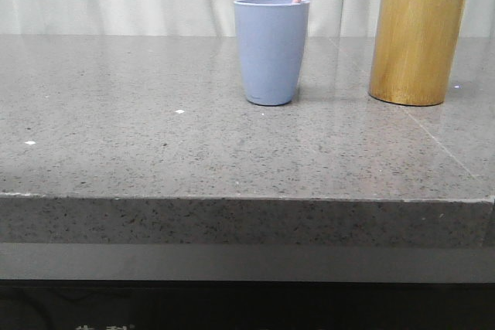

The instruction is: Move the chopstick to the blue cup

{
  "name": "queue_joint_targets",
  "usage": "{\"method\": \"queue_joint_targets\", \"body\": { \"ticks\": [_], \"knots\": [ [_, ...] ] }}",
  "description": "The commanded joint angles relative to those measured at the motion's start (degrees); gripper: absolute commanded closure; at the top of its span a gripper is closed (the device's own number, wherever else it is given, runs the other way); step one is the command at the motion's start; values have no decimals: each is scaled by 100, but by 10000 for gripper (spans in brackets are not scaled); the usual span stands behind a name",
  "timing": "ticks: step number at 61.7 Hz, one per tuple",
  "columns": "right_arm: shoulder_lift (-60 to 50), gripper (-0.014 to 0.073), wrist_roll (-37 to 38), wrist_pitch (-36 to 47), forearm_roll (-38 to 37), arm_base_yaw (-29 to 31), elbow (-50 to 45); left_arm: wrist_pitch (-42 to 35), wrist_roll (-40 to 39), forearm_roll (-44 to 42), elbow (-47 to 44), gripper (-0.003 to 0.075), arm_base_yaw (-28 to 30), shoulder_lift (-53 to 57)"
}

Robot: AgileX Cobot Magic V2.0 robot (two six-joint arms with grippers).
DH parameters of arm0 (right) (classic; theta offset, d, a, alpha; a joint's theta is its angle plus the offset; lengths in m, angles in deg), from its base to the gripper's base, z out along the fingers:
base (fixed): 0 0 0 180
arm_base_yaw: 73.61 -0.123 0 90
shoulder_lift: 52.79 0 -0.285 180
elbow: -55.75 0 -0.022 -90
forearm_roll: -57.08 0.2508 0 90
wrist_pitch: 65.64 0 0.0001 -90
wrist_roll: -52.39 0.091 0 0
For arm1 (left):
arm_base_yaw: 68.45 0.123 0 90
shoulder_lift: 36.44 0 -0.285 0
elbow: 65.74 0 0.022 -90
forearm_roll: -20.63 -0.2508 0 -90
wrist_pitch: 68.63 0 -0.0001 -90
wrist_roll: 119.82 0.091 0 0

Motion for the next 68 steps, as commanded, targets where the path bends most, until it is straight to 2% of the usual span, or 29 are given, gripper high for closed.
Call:
{"method": "queue_joint_targets", "body": {
  "ticks": [1, 22, 29, 33, 45, 56, 68],
  "knots": [
    [8, 661, 12, 385, -113, 30, 135, -358, -13, 59, 135, 739, 7, 38],
    [8, 661, 12, 385, -113, 30, 135, -373, -13, 69, 119, 739, -18, 38],
    [8, 661, 12, 385, -113, 30, 135, -499, -5, 144, -19, 739, 199, 235],
    [8, 661, 12, 385, -113, 30, 135, -851, -5, 27, -240, 739, 466, 463],
    [8, 661, 12, 385, -114, 30, 135, -2759, -5, -21, -1701, 739, 1537, 1670],
    [8, 661, 12, 385, -114, 30, 135, -3618, -5, -69, -3278, 739, 2124, 2973],
    [8, 661, 12, 385, -114, 30, 135, -4644, -5, 191, -5018, 739, 2414, 4604]
  ]
}}
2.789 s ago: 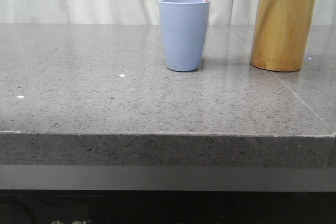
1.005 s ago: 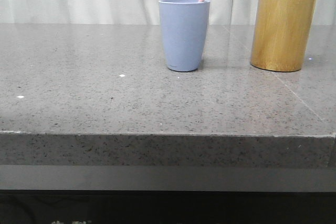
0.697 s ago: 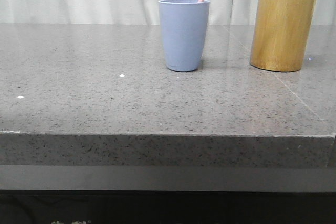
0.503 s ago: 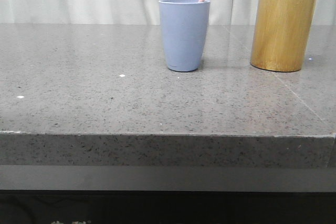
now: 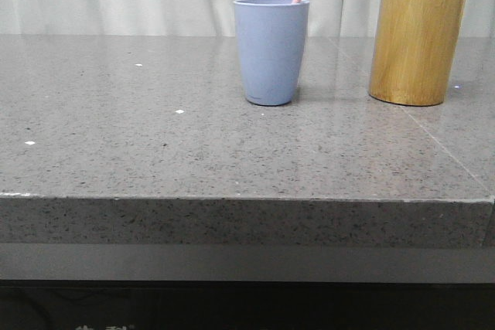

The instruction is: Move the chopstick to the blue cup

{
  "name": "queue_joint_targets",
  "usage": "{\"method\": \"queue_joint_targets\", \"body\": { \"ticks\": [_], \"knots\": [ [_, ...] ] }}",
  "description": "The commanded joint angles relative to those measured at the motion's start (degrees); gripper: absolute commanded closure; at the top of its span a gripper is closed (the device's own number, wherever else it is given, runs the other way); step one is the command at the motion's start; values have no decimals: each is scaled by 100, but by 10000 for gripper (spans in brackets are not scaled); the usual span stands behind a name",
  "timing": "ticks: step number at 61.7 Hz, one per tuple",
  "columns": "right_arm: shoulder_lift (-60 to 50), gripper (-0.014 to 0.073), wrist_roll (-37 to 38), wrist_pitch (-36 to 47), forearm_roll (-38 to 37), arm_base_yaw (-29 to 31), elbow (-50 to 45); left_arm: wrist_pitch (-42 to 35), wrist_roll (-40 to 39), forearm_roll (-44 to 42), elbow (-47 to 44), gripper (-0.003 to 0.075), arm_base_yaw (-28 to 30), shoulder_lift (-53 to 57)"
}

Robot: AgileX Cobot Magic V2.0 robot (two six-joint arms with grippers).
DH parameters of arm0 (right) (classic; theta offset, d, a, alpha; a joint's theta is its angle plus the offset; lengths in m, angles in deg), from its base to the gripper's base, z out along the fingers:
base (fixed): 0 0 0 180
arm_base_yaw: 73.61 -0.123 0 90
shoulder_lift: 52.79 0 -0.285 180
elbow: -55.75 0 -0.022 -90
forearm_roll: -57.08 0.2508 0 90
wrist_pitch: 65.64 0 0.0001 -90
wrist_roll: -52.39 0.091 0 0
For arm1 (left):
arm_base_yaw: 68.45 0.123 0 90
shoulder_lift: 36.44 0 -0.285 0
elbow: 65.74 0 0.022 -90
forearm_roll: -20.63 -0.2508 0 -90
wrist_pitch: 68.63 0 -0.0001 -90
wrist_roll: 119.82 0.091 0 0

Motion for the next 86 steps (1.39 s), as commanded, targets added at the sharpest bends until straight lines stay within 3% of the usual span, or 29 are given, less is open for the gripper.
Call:
{"method": "queue_joint_targets", "body": {
  "ticks": [1, 18, 43, 56, 86],
  "knots": [
    [8, 661, 12, 385, -114, 30, 147, -1026, -5, 168, -515, 739, 125, 568],
    [8, 661, 12, 384, -114, 30, 147, -2152, -5, 405, -1687, 739, 247, 1207],
    [8, 661, 12, 385, -114, 30, 147, -2092, -19, 436, -1674, 739, 247, 1197],
    [8, 661, 12, 385, -114, 30, 147, -2175, -1126, -408, -1674, 739, 247, 1197],
    [8, 661, 12, 385, -114, 30, 147, -2201, -976, -154, -1674, 739, 247, 1197]
  ]
}}
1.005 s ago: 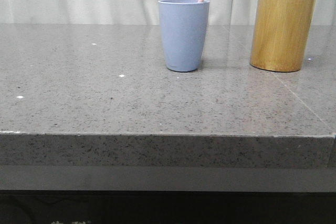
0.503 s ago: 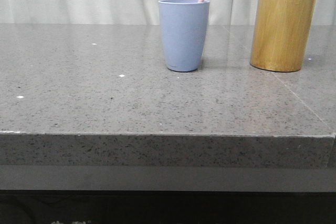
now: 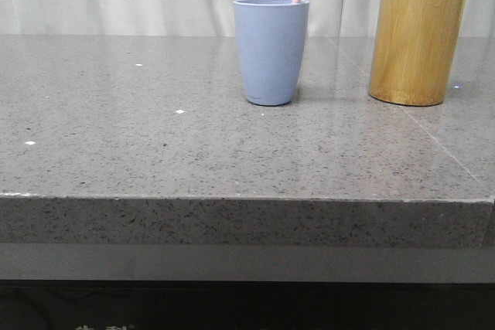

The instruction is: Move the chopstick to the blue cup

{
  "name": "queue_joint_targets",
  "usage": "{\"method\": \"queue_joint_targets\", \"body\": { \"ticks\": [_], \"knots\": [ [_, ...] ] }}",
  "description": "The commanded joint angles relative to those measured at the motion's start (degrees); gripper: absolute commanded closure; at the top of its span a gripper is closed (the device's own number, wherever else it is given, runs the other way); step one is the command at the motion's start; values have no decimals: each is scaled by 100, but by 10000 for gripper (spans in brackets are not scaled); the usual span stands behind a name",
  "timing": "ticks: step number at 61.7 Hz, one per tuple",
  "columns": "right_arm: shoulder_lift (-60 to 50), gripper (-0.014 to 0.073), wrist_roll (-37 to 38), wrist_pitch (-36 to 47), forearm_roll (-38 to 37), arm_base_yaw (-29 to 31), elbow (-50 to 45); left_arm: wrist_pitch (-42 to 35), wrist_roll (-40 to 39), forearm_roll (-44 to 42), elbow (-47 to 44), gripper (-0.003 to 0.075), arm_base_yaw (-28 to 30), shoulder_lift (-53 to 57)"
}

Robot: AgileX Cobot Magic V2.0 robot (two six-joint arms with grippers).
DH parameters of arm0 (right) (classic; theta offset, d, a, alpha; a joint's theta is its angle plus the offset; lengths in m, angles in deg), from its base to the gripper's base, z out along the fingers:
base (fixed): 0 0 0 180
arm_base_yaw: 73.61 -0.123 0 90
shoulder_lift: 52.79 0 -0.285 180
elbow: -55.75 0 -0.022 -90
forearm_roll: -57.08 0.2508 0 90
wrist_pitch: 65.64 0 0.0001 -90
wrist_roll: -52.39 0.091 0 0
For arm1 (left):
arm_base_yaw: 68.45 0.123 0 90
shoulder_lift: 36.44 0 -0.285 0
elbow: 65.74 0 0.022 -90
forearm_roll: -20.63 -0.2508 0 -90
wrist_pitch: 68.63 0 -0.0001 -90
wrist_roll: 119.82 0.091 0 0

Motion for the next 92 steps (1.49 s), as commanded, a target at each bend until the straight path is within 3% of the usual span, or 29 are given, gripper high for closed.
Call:
{"method": "queue_joint_targets", "body": {
  "ticks": [1, 44, 51, 68, 82, 92],
  "knots": [
    [8, 661, 12, 385, -84, 30, 147, -480, 3, 86, -77, 739, -1, 134],
    [-223, 661, 12, 569, -201, 118, -34, -480, 3, 86, -77, 739, -1, 134],
    [-817, 661, 12, 1331, -293, 604, -772, -480, 3, 86, -77, 739, -1, 134],
    [-2383, 661, 18, 4077, -222, 1386, -3424, -480, 3, 86, -77, 739, -1, 134],
    [-2964, 661, 17, 4308, 292, 1671, -4191, -480, 3, 86, -77, 739, -1, 134],
    [-2962, 661, 12, 4174, 167, 1695, -4179, -480, 3, 86, -77, 739, -1, 134]
  ]
}}
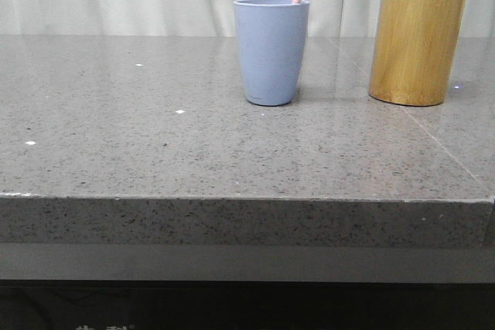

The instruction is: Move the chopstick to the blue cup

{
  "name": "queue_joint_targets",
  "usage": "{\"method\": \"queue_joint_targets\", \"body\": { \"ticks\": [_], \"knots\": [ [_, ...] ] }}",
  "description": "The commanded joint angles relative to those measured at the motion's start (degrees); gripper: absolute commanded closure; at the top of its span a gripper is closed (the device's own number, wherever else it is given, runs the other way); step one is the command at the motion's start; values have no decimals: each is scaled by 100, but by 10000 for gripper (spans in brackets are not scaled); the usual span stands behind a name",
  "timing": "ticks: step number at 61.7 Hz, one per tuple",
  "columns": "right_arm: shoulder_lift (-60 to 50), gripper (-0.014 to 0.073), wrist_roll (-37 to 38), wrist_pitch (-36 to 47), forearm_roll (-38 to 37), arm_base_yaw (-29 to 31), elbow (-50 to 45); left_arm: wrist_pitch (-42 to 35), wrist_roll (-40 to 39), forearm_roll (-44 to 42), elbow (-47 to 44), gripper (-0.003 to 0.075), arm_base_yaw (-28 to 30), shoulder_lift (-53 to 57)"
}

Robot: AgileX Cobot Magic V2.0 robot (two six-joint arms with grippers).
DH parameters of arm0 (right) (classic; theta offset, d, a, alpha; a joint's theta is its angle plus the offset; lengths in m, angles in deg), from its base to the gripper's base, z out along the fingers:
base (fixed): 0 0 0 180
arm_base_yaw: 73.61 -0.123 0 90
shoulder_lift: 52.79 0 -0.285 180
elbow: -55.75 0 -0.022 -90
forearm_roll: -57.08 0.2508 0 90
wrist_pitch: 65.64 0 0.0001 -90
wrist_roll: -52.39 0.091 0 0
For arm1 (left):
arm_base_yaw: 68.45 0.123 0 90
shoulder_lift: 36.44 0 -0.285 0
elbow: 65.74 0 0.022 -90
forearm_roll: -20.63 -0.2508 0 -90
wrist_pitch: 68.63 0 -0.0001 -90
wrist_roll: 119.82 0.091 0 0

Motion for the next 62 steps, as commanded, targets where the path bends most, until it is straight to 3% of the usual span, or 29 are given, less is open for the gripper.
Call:
{"method": "queue_joint_targets", "body": {
  "ticks": [1, 62],
  "knots": [
    [-124, 661, 12, 442, -91, 33, 19, -471, -18, 50, -77, 739, -1, 134],
    [-124, 661, 12, 352, -108, 245, 19, -471, -18, 50, -77, 739, -1, 134]
  ]
}}
